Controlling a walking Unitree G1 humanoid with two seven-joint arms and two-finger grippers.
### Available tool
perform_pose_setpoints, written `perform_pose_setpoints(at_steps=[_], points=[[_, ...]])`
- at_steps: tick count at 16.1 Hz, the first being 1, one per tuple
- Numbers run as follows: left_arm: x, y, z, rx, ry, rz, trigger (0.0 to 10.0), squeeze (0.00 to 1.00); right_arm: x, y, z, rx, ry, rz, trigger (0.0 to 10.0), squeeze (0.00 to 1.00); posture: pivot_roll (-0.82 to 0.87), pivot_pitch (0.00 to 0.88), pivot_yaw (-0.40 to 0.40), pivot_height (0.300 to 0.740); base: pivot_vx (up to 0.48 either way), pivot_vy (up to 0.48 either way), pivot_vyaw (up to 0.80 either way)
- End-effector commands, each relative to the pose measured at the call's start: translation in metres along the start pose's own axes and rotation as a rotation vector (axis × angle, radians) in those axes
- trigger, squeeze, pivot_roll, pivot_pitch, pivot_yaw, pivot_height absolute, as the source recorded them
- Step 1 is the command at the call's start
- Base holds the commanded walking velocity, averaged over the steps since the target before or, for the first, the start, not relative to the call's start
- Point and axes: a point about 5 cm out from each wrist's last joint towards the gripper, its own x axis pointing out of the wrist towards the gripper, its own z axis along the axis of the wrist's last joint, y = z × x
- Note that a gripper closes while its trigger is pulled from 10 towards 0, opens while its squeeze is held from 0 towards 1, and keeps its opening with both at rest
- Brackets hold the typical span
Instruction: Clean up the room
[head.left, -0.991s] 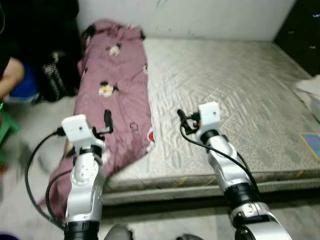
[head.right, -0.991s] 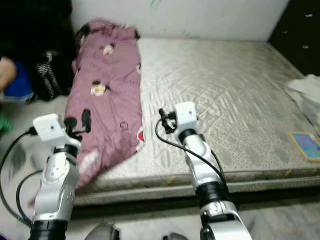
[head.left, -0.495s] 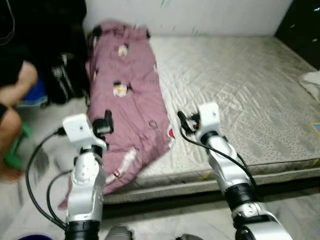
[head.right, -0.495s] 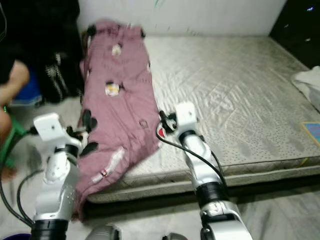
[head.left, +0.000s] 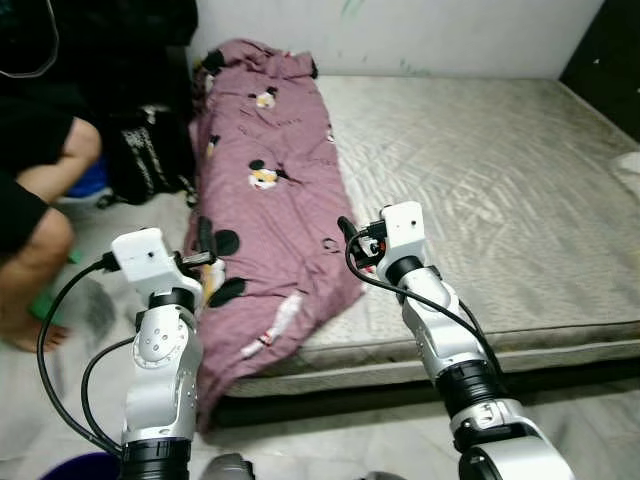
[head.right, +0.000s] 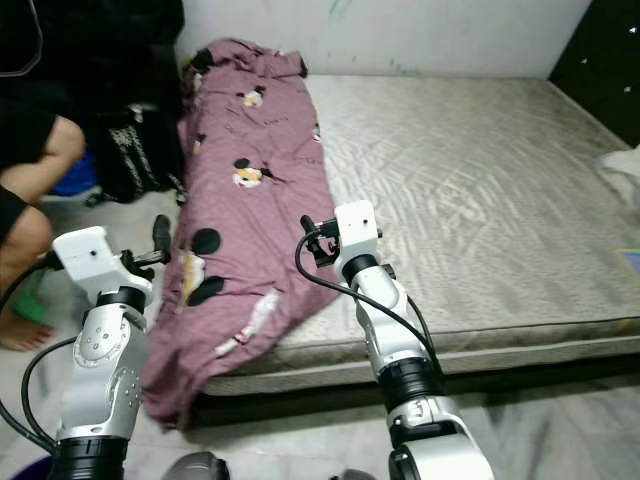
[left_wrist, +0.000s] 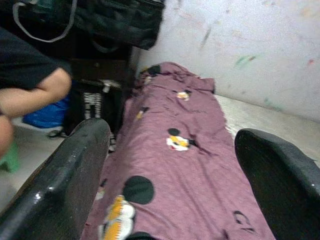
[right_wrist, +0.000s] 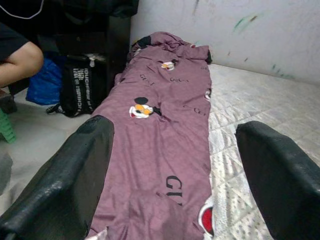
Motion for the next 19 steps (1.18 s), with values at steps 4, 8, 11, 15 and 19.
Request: perform_pose_setpoints(at_steps=[4, 8, 11, 15, 19], points=[[-0.0006, -0.0050, 0.0018, -0.014, -0.012, -0.038, 10.0, 0.00, 0.0007, -0.0051, -0.0004, 0.012, 0.012, -0.019, 10.0, 0.00, 0.10, 0.000, -0.056, 0.740, 0.285, 0.000, 0.00], [-0.0008, -0.0053, 0.0025, -0.015, -0.014, -0.041, 10.0, 0.00, 0.0015, -0.0055, 0.0002, 0.015, 0.010, -0.020, 10.0, 0.00, 0.10, 0.000, -0.056, 0.740, 0.381, 0.000, -0.20], [-0.0001, -0.0053, 0.0025, -0.017, -0.012, -0.042, 10.0, 0.00, 0.0020, -0.0057, 0.0005, 0.016, 0.011, -0.020, 10.0, 0.00, 0.09, 0.000, -0.056, 0.740, 0.380, 0.000, 0.00], [0.0006, -0.0055, 0.0011, -0.010, -0.004, -0.030, 10.0, 0.00, 0.0026, -0.0059, 0.0004, 0.021, 0.015, -0.019, 10.0, 0.00, 0.10, 0.000, -0.055, 0.740, 0.000, 0.000, 0.00], [0.0010, -0.0058, 0.0012, -0.008, -0.006, -0.030, 10.0, 0.00, 0.0031, -0.0057, -0.0002, 0.025, 0.019, -0.019, 10.0, 0.00, 0.10, 0.000, -0.055, 0.740, 0.000, 0.000, 0.00]])
